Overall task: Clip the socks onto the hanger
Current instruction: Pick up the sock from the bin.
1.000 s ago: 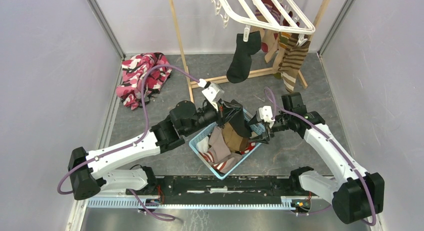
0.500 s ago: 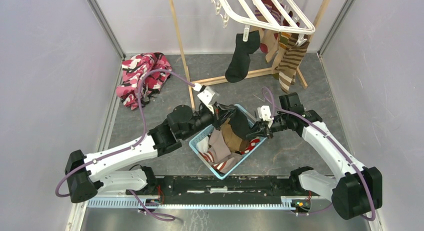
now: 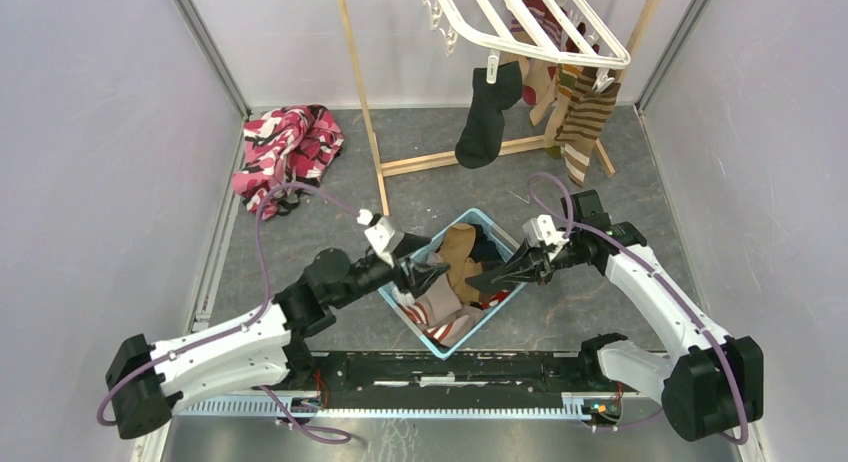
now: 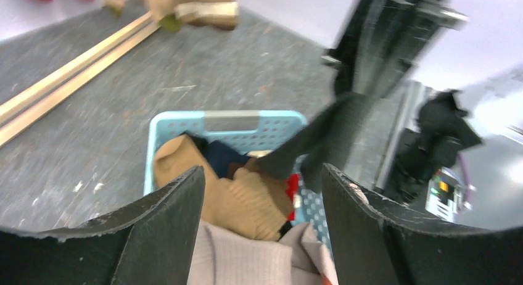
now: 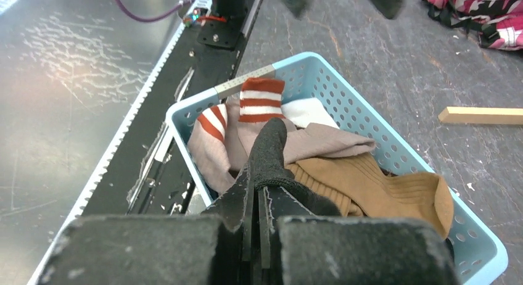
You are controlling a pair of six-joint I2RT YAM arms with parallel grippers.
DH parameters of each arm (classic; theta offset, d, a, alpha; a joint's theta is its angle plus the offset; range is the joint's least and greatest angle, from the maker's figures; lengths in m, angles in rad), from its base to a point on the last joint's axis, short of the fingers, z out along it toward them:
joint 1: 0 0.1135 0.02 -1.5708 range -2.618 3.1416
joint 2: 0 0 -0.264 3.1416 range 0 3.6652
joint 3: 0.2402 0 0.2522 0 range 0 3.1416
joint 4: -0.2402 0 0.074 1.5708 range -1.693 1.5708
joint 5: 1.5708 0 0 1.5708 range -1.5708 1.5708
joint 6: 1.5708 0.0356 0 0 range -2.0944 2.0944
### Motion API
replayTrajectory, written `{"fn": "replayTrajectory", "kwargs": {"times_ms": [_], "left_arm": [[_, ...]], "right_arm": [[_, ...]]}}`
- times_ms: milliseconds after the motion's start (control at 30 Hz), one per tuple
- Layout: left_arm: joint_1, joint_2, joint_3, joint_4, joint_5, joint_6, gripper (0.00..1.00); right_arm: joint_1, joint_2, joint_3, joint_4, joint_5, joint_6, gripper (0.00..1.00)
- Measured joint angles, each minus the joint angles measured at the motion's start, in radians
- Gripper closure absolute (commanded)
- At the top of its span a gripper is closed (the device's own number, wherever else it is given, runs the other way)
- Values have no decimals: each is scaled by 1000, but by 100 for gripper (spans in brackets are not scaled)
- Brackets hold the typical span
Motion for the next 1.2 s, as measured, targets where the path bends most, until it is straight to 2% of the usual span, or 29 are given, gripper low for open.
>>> {"fn": "replayTrajectory", "kwargs": {"times_ms": [133,267,433,533,733,1033,1133,1200], "left_arm": [[-10,-121,-142,152,182,82,23],[-79,-151,-233,228,261,264,22],[-194,-63,-217,232,224,572,23],[-220,29,-167,229,187,708,25],[-223,196,-69,255,145,834,29],[-223,315,-25,282,128,854,52],[-223,330,-13,291,128,852,69],[-223,340,-4,295,128,846,84]], "right_arm": [[-35,-8,-14,10,-72,35,100],[-40,-6,-14,8,-102,53,100],[-40,7,-14,0,-115,60,100],[-40,8,-14,0,-120,60,100],[-40,22,-14,-2,-124,60,100],[-40,32,-14,-6,-124,60,100],[-40,32,-14,-7,-124,60,100],[-40,33,-14,-7,-124,60,100]]}}
